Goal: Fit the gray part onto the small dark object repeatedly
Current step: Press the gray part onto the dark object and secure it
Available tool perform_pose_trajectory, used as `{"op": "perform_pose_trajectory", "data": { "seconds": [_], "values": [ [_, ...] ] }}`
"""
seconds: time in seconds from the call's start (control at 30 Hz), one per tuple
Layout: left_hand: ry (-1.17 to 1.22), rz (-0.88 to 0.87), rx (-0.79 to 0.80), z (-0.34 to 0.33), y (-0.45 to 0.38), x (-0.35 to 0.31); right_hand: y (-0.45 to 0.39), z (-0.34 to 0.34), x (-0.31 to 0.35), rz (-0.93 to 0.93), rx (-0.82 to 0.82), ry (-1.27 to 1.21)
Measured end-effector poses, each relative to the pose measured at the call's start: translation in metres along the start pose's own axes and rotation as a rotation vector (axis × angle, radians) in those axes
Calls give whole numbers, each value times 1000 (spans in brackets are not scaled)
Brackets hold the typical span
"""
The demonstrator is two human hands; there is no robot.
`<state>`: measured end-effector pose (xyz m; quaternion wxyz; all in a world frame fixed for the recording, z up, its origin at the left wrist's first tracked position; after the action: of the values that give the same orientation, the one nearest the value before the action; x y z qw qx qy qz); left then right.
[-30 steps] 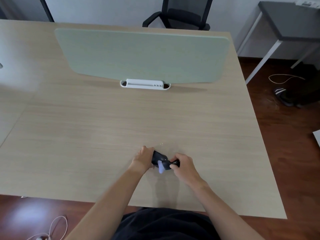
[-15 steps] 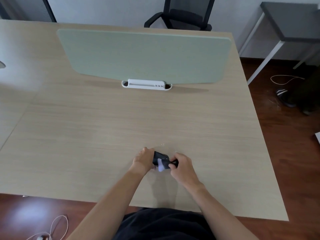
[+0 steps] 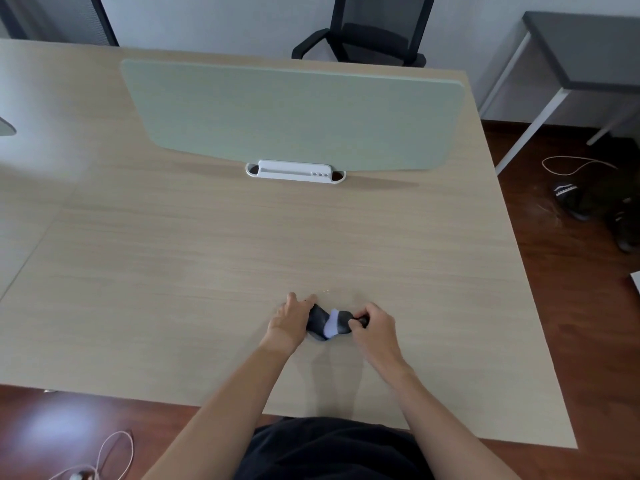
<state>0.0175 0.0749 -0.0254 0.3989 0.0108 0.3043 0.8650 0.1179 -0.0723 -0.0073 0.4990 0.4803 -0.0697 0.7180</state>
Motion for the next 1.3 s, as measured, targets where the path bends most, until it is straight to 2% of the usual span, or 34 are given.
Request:
{"op": "perform_pose_trajectory", "data": {
  "seconds": [0.1,0.2,0.33,0.43,0.7,0.8,0.97,1.13,1.2,1.3],
  "values": [
    [-42,-35,-43,-1,4,0,-4,16,-9,-21,-89,18],
    [-17,-39,-54,-5,6,-2,-3,14,-2,4,-61,-37],
    [305,89,-124,-7,7,-1,0,-7,2,33,60,-18],
    [489,211,-192,-4,12,-3,-1,-8,-5,7,43,-4],
    [558,255,-171,-11,10,-2,-3,10,-3,45,-96,13],
    [547,221,-127,-8,6,-2,-2,3,1,39,-33,-40],
    [519,159,-56,-8,1,2,0,-8,-3,27,53,20],
    [536,199,-97,-14,12,3,-1,1,-1,48,-91,-54],
    [536,217,-144,-18,18,4,-2,-6,7,72,-63,-92],
    [560,220,-154,-23,21,6,-4,-25,9,67,64,-76]
  ]
}}
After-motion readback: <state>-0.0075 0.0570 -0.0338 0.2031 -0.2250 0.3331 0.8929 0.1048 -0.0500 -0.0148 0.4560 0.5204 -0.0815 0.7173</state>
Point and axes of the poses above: each hand's wrist, its own y-axis away from the middle knuckle, its own z-axis out of the back of the hand, x = y × z, the point moved 6 cm from there along -y, towards the middle knuckle, and after that the axes turned 1 degree about -x, right-handed, at the moved point
